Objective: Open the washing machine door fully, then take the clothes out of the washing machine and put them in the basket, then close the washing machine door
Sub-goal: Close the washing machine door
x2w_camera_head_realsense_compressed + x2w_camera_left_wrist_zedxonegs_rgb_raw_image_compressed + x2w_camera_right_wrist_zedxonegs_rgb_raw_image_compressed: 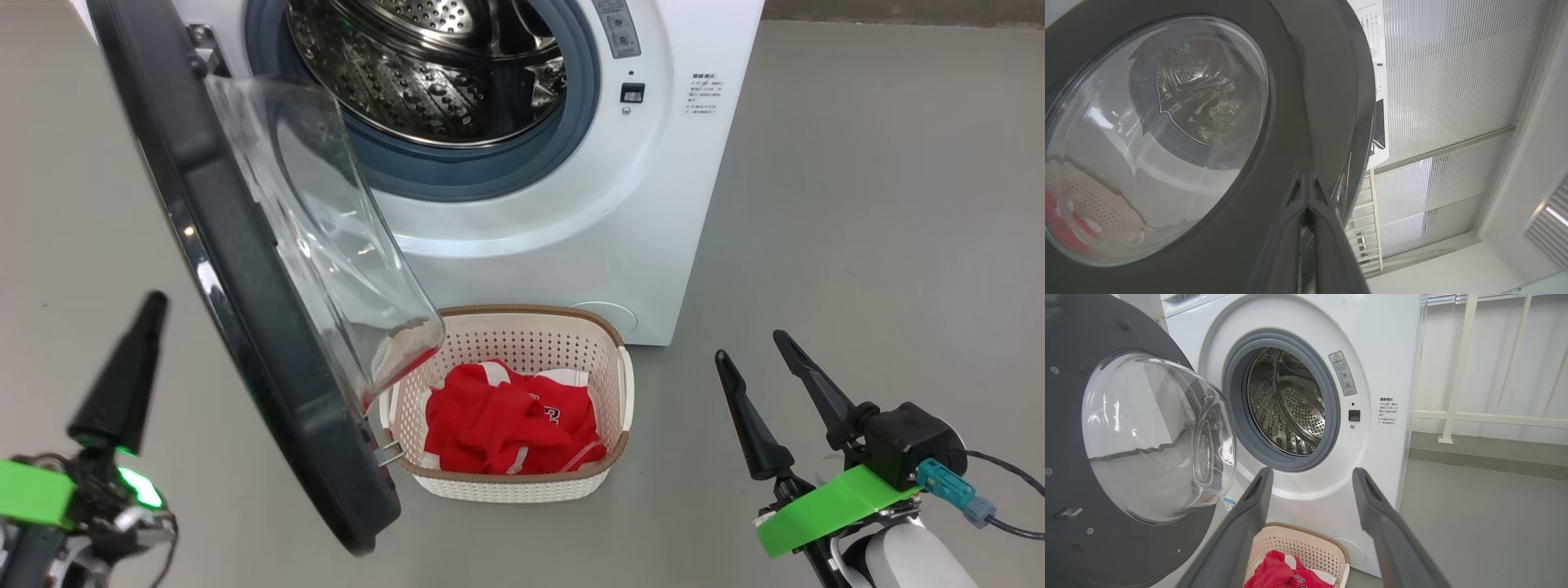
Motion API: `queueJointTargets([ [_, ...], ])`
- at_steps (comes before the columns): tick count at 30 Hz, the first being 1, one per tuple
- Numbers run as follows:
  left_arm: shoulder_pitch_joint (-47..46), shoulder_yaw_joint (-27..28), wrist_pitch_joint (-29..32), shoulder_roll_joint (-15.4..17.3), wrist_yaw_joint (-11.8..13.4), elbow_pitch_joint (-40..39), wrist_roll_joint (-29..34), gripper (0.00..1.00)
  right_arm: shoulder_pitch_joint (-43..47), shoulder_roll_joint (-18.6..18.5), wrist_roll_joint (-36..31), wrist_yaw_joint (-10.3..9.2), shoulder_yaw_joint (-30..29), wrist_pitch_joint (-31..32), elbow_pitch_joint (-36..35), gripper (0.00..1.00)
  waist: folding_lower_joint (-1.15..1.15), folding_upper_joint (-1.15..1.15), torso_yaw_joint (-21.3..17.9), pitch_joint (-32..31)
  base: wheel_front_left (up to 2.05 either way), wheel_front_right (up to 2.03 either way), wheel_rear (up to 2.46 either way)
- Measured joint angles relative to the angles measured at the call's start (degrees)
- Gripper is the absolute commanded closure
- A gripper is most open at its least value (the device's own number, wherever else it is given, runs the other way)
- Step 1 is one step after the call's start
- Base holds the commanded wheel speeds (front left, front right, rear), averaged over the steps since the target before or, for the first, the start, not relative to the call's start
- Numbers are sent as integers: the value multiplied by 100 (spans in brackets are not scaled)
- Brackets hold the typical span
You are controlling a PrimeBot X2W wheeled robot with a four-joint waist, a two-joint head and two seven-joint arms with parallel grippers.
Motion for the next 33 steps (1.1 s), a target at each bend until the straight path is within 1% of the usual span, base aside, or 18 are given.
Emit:
queueJointTargets([
  [6,86,-137,78,-2,129,-143,19,100,0,1,0,0,19,0,-2,0,0,0,-35,33,0,0,0],
  [18,60,-334,68,-13,130,-53,5,100,-13,2,157,0,53,0,-11,0,0,0,-243,255,0,0,0],
  [30,-300,-742,-226,-53,-99,191,9,100,-70,12,163,0,24,0,-34,0,0,0,-600,494,0,0,0],
  [32,-396,-782,-278,-56,-186,264,10,100,-85,29,163,0,20,0,-43,0,0,0,-662,528,0,0,0],
  [33,-452,-806,-312,-62,-189,301,10,100,-108,34,163,0,19,0,-43,0,0,0,-691,545,0,0,0],
])
